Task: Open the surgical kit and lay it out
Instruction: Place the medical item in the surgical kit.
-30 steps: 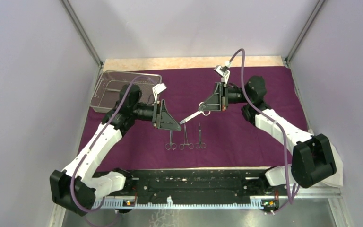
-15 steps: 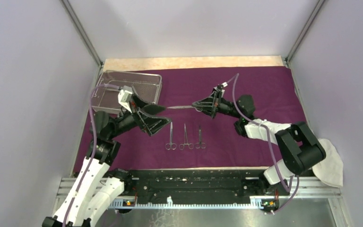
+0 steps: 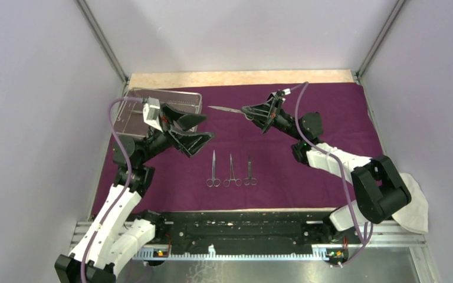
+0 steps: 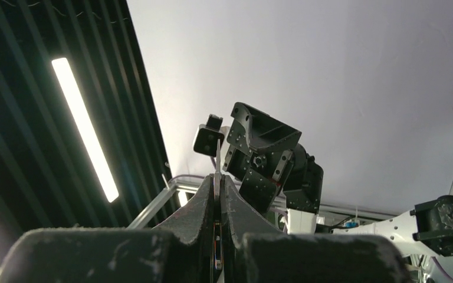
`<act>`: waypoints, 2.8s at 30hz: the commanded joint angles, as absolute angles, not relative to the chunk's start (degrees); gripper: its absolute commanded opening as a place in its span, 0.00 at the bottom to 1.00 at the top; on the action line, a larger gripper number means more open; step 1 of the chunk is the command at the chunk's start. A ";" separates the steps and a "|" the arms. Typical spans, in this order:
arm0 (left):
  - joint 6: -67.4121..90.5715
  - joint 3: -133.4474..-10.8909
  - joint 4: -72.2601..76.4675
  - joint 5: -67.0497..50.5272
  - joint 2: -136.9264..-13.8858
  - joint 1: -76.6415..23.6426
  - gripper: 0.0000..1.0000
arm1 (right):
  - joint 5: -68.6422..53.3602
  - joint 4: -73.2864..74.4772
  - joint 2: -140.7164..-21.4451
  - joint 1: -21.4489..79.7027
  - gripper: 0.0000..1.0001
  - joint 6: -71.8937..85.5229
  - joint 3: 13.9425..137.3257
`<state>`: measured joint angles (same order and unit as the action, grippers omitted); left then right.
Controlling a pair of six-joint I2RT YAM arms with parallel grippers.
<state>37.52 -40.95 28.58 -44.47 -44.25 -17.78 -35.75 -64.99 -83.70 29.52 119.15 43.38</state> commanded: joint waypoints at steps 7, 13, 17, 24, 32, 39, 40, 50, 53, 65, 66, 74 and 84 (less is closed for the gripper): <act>69.91 -45.54 35.73 -38.79 -55.03 -17.99 0.91 | -31.52 -70.08 -85.14 29.88 0.00 151.74 45.49; 72.58 -45.43 29.40 -25.53 -52.51 -22.62 0.87 | -31.44 -68.45 -86.16 29.88 0.00 148.20 45.85; 74.88 -48.42 20.22 -18.37 -52.56 -25.91 0.82 | -31.48 -65.43 -86.40 29.82 0.00 142.74 45.73; 76.18 -53.95 3.92 -8.09 -53.26 -28.77 0.65 | -31.05 -63.88 -87.41 29.85 0.00 135.31 48.02; 77.32 -58.55 -4.91 -2.30 -55.11 -28.80 0.68 | -33.14 -57.52 -86.21 29.82 0.00 128.39 50.06; 74.99 -61.56 0.83 -2.63 -59.68 -29.39 0.65 | -34.36 -53.56 -85.18 29.88 0.00 125.23 49.91; 74.59 -62.01 0.83 -2.57 -60.04 -29.51 0.58 | -34.36 -53.00 -85.02 29.82 0.00 124.74 50.06; 70.55 -63.06 -1.11 -3.92 -60.64 -29.62 0.00 | -35.51 -45.42 -81.87 29.76 0.14 116.86 49.90; 65.65 -60.77 4.83 -7.68 -60.41 -29.62 0.00 | -39.68 -35.18 -78.33 26.94 0.31 101.74 49.96; 52.06 -65.03 -3.71 -28.62 -70.22 -29.69 0.00 | -28.34 38.58 -70.55 26.34 0.64 5.87 73.51; 51.97 -66.02 -4.67 -29.74 -71.38 -29.70 0.00 | -27.99 38.86 -71.14 28.52 0.64 5.77 75.61; 52.72 -68.70 -7.26 -32.40 -75.71 -30.02 0.00 | -25.03 42.15 -78.11 36.02 0.53 7.38 84.06; 53.82 -69.01 -8.85 -31.15 -76.40 -30.89 0.00 | -18.22 46.63 -83.33 39.41 0.42 4.02 89.03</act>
<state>52.80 -66.46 -8.34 -30.04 -76.29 -30.50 -22.94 44.42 -82.78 37.54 6.81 84.58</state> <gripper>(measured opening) 0.015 0.449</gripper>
